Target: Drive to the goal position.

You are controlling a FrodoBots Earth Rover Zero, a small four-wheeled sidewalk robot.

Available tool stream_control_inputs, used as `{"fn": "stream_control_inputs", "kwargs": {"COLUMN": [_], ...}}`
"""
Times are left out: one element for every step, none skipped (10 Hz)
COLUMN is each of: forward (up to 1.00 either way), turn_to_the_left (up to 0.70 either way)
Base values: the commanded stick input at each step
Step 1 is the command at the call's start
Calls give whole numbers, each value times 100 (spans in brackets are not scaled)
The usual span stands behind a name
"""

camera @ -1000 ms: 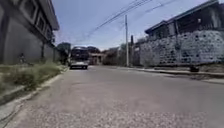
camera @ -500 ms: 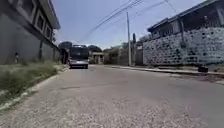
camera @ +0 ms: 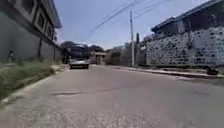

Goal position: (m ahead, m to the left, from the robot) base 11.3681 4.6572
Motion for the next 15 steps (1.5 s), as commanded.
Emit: {"fn": "stream_control_inputs", "kwargs": {"forward": [100,100,100,100,100,100,100,100,100,100,100,100,100,100,100], "turn_to_the_left": [0,0,0,0,0,0,0,0,0,0,0,0,0,0,0]}}
